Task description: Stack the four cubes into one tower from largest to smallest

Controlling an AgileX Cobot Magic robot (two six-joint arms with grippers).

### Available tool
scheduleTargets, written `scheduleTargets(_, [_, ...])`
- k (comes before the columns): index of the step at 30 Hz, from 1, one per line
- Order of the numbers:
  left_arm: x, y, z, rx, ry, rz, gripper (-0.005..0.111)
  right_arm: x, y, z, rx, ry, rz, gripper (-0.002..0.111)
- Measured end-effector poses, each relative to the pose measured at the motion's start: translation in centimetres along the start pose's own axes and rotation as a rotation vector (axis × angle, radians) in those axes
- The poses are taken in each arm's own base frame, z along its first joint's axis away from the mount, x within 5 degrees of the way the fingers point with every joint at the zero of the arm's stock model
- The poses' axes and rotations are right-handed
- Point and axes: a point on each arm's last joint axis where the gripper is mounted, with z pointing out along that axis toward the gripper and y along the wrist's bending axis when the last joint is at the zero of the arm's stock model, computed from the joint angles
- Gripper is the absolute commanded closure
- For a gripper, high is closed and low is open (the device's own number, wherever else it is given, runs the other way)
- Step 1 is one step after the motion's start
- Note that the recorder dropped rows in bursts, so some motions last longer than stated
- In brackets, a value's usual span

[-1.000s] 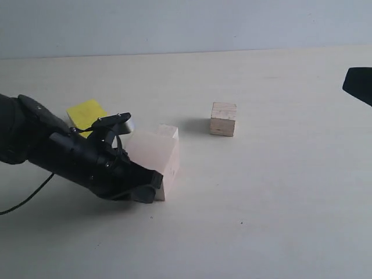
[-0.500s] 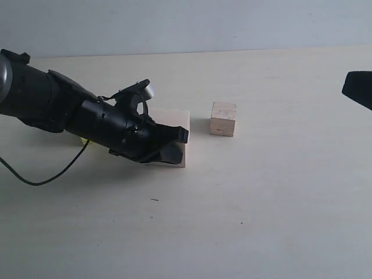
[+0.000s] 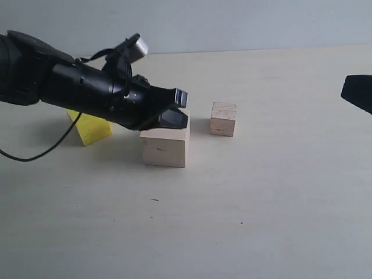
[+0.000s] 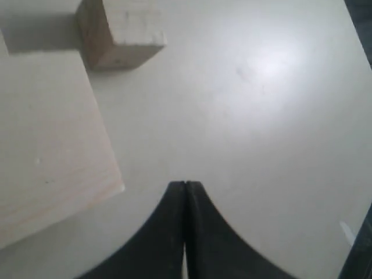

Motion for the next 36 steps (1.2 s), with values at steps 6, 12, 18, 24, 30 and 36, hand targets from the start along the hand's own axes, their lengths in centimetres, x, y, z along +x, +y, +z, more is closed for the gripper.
scheduleTargets(6, [-0.9,1.2,-2.1,-0.175,-0.031,0.035,0.107,0.1,0.0,0.0,0.002,0.007,0.0,0.108])
scheduleTargets(12, [-0.6,4.2,-3.1,-0.317,-0.035,-0.019,0.107,0.1,0.0,0.0,0.004,0.015,0.0,0.108])
scheduleTargets(18, [0.2,5.3,-3.0,-0.366,-0.043,-0.037,0.107,0.2,0.0,0.0,0.004,0.017,0.0,0.108])
scheduleTargets(24, [0.7,7.3,-1.4,-0.427,-0.041,-0.058,0.107,0.2,0.0,0.0,0.004,0.017,0.0,0.108])
scheduleTargets(30, [0.4,8.7,0.4,-0.448,-0.022,-0.047,0.107,0.2,-0.1,0.0,0.006,0.024,0.0,0.108])
scheduleTargets(36, [-1.0,7.6,2.3,-0.377,-0.002,0.002,0.107,0.2,-0.1,0.0,0.006,0.026,0.0,0.108])
